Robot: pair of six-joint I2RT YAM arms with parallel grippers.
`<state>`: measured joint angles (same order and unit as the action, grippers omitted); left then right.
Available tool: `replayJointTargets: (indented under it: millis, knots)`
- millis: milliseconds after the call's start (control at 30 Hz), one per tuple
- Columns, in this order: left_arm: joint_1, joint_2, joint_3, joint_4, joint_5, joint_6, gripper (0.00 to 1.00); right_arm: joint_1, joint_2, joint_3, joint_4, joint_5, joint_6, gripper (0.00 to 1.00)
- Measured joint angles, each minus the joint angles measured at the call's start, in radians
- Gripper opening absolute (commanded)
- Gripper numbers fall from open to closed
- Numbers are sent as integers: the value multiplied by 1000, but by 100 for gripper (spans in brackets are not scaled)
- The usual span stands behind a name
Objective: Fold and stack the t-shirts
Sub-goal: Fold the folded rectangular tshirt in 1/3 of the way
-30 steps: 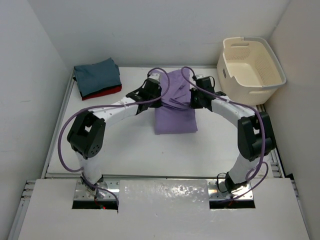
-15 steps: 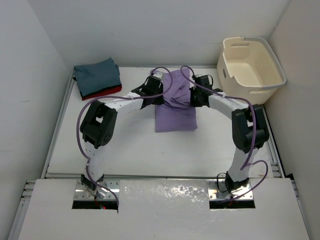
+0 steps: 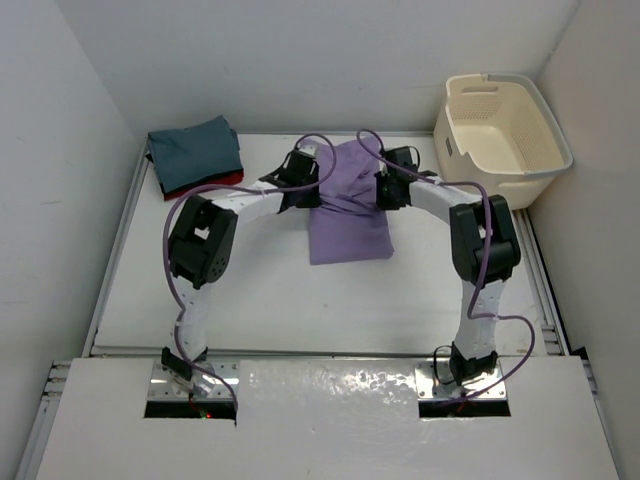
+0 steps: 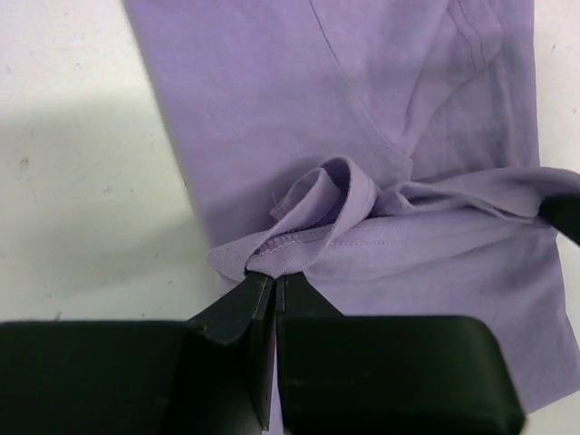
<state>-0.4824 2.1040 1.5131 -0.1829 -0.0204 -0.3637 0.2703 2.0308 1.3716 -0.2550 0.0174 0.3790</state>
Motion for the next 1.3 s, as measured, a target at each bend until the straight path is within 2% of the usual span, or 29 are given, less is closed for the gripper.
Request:
replayJointTargets:
  millis: [33, 67, 100, 133, 167, 200, 267, 300, 400, 533, 600, 633, 800, 933, 1133, 1300]
  knots:
    - [0, 6, 8, -2, 1, -1, 4, 0, 4, 3, 0, 1, 0, 18]
    - [1, 19, 28, -10, 4, -3, 10, -2, 10, 13, -1, 0, -2, 27]
    - [3, 33, 50, -21, 5, -7, 50, -3, 19, 29, -5, -1, -3, 48]
    - [5, 47, 74, -23, 8, -5, 68, -5, 31, 53, -8, 0, -6, 48]
    - [8, 60, 97, -30, 8, -4, 71, -7, 47, 89, -28, -1, -22, 63]
    - [13, 71, 119, -35, 9, -8, 75, -9, 67, 136, -44, -3, -30, 65]
    - [23, 76, 144, -47, 8, -2, 92, -13, 87, 204, -56, -3, -45, 67]
    - [28, 75, 152, -49, 6, -3, 95, -13, 87, 225, -60, -3, -53, 67]
    - [38, 61, 158, -49, -5, -3, 99, -13, 59, 227, -60, -10, -70, 71]
    - [41, -13, 95, -42, -12, -8, 100, -14, -37, 105, -40, -60, -78, 74]
    - [41, -80, 26, -40, -11, -16, 100, -14, -88, 23, -23, -103, -76, 95]
    - [41, -115, -14, -33, -9, -20, 100, -14, -103, -4, -22, -124, -79, 99]
    - [41, -300, -254, -1, 26, -68, 100, -13, -94, -57, -6, -216, -81, 99]
    - [39, -373, -379, 4, 57, -100, 100, -5, -5, 18, -6, -264, -80, 99]
    - [23, -416, -477, -10, 82, -140, 100, 7, 184, 215, 38, -319, -35, 99]
    - [6, -423, -521, -26, 90, -169, 100, 21, 260, 293, 120, -322, 39, 99]
